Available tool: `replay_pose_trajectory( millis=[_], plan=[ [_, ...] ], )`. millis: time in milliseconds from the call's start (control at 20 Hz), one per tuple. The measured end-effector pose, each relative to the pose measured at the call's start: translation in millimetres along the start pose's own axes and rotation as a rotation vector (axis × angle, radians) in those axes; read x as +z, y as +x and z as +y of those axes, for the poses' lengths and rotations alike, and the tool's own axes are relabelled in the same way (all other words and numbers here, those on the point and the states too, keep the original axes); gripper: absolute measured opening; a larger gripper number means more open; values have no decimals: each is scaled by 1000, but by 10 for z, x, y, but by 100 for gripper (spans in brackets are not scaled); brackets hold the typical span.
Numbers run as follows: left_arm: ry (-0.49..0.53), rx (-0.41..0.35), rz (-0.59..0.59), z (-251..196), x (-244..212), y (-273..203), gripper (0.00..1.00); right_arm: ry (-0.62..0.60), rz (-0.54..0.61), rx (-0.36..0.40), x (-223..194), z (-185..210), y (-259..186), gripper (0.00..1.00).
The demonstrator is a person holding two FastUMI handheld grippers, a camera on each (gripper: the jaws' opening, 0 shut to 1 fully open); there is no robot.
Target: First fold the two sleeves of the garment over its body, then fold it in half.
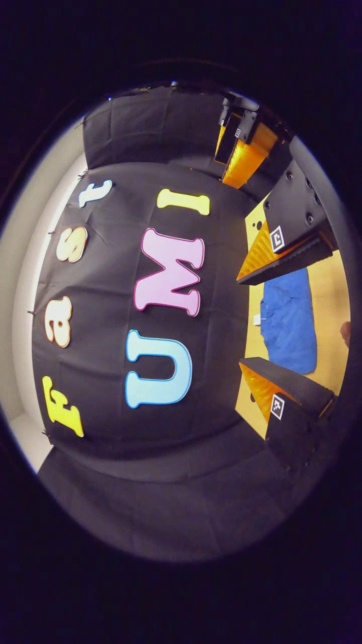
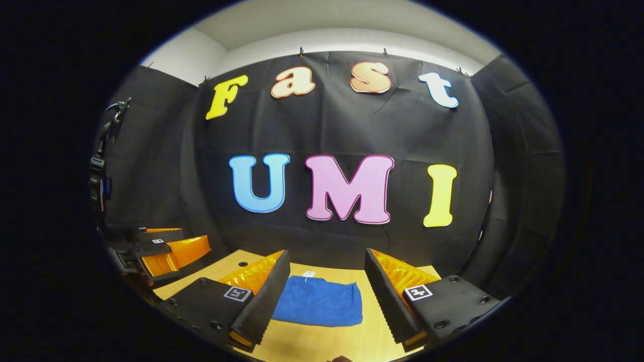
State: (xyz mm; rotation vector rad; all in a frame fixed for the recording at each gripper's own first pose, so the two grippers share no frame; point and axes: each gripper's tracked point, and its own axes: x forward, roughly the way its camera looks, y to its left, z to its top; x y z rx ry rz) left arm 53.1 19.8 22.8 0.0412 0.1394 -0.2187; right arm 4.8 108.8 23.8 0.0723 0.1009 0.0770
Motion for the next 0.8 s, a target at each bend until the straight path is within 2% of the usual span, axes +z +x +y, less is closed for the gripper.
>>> replay_pose_trajectory(
  millis=[150,250,300,500,750,800],
  plan=[
    [29,82,-167,-74,369,-300,82,-7,-20,41,56,-25,-216,94],
    [-10,75,-229,-245,396,-496,81,3,-43,65,115,-59,-348,95],
    [-25,71,-231,-295,331,-541,82,7,-62,66,170,-122,-402,95],
    [-33,130,-191,-205,179,-676,82,-9,-94,54,229,-286,-514,94],
    [-14,148,-161,-258,35,-754,82,-50,-106,41,125,-339,-645,94],
    [-4,145,-165,-270,40,-760,81,-52,-104,45,93,-297,-655,87]
  ],
)
